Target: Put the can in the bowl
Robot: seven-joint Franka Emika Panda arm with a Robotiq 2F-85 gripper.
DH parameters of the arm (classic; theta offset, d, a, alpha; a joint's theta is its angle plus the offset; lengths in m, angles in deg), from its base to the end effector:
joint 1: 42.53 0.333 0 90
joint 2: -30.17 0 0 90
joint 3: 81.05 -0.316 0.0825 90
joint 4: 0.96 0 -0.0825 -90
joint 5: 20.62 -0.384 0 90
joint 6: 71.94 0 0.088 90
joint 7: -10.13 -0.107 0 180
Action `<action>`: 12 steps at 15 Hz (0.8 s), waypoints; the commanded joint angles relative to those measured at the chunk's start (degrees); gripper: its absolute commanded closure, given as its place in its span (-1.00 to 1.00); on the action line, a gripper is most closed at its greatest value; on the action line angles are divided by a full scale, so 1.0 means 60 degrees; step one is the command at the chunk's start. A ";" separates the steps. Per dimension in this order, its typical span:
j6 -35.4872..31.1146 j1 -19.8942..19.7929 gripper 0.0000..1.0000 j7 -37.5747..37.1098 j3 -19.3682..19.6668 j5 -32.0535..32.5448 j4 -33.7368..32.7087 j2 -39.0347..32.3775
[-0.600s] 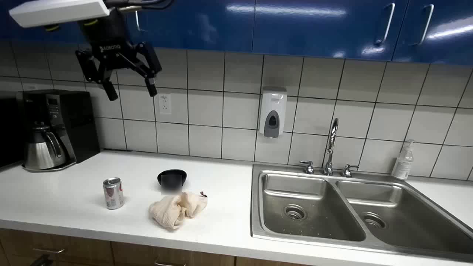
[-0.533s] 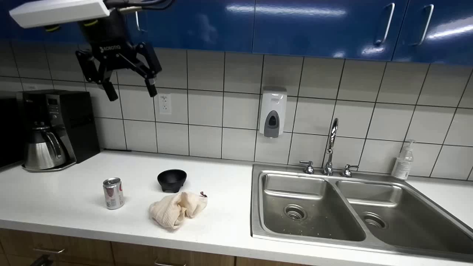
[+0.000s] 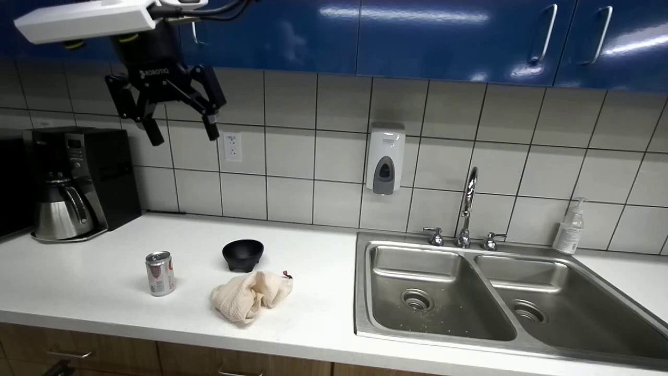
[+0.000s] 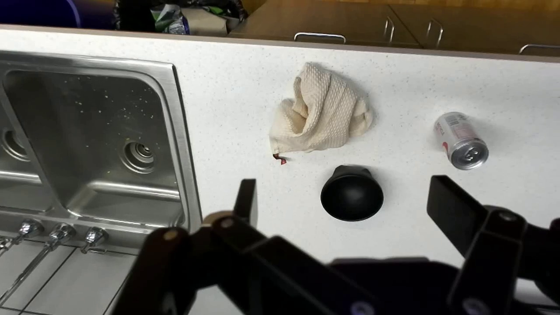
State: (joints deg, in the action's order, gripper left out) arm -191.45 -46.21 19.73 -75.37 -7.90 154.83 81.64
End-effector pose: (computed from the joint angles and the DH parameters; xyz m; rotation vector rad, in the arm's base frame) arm 0.3049 -0.0627 0.4982 2.9485 0.1698 0.3608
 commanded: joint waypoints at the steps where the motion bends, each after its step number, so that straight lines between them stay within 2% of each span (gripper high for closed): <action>1: -0.0547 0.0308 -1.00 -0.0094 -0.0107 -0.0239 0.0268 -0.0344; 6: -0.1517 0.0683 -1.00 -0.0595 -0.0682 -0.0377 0.0749 -0.1085; 12: -0.2674 0.0796 -1.00 -0.1816 -0.1752 -0.0279 0.0637 -0.2591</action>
State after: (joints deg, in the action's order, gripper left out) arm -204.00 -41.21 12.97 -82.77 -9.67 158.73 70.35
